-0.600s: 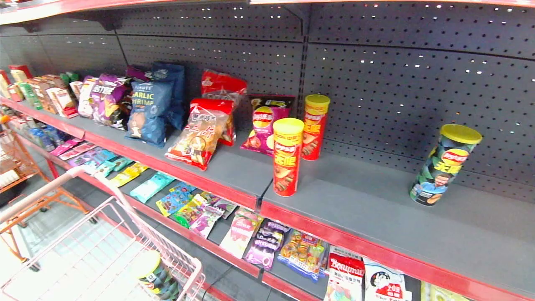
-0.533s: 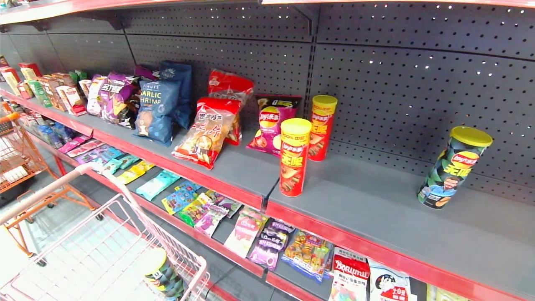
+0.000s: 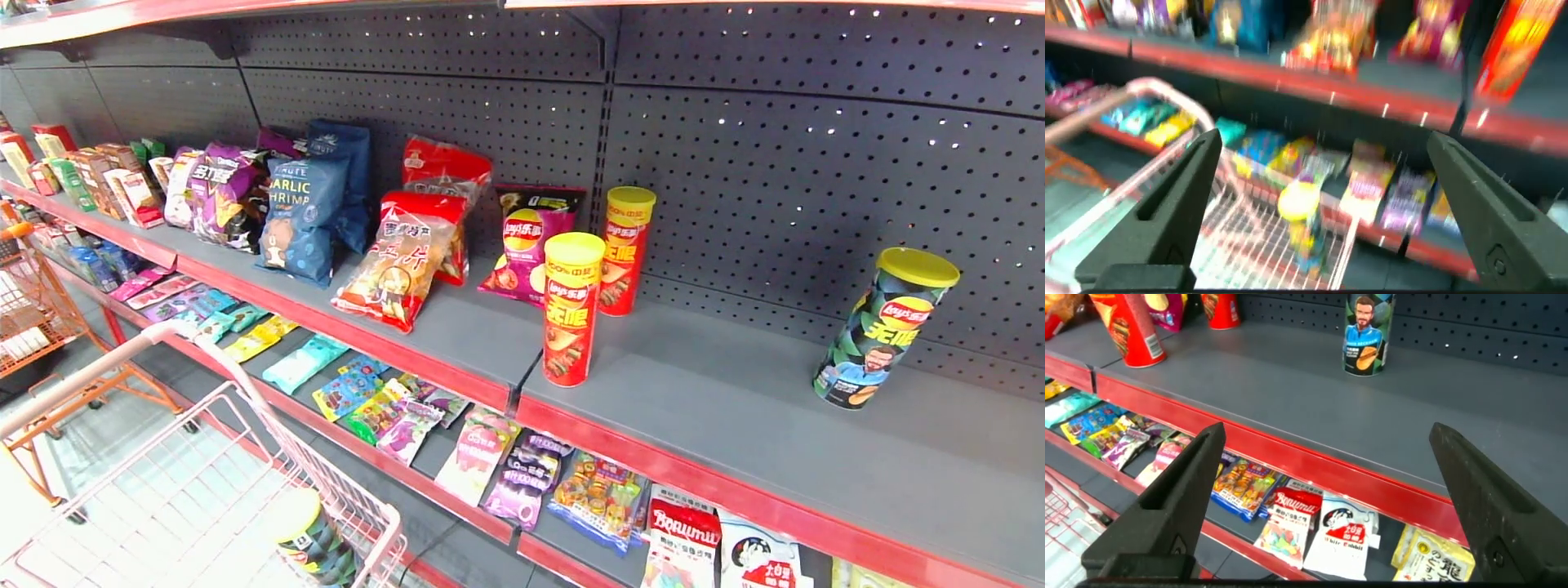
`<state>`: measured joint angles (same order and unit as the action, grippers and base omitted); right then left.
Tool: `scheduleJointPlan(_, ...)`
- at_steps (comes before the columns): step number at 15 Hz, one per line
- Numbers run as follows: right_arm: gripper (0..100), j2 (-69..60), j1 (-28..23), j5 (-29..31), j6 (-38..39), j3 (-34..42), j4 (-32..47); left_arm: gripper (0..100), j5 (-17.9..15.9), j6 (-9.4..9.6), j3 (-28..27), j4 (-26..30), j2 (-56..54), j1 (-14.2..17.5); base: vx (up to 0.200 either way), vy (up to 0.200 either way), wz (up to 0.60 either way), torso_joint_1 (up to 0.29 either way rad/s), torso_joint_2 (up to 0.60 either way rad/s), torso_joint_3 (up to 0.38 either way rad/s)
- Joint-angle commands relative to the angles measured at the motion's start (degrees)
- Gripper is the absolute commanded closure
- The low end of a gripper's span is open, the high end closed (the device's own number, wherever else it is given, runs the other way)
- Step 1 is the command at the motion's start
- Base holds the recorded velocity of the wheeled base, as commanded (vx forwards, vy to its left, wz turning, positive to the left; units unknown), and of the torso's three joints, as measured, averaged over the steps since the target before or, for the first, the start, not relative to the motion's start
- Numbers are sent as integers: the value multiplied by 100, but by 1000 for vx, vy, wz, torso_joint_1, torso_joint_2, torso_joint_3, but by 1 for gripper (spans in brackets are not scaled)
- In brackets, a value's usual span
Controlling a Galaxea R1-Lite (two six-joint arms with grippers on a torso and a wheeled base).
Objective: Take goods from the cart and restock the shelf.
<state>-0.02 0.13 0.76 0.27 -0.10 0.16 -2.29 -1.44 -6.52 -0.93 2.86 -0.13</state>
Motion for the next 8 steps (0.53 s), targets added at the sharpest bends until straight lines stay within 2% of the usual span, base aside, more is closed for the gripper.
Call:
scheduleJointPlan(1,0,2,4,4,0,1,2,0,229,-603,-2644,-153,2755,-92,0,0,0,0,0,0)
scheduleJointPlan(3,0,2,4,4,0,1,2,0,985,-252,-2705,-171,3730,391,0,0,0,0,0,0)
scheduleJointPlan(4,0,2,4,-5,-9,1,2,0,871,-304,-2723,-285,4284,523,0,0,0,0,0,0)
scheduleJointPlan(5,0,2,4,-5,-9,1,2,0,326,-260,-2705,-567,4776,541,0,0,0,0,0,0)
scheduleJointPlan(6,0,2,4,-5,-9,1,2,0,-272,-129,-2670,-716,5172,550,0,0,0,0,0,0)
scheduleJointPlan(8,0,2,4,-5,-9,1,2,0,-1186,214,-2573,-742,5752,725,0,0,0,0,0,0)
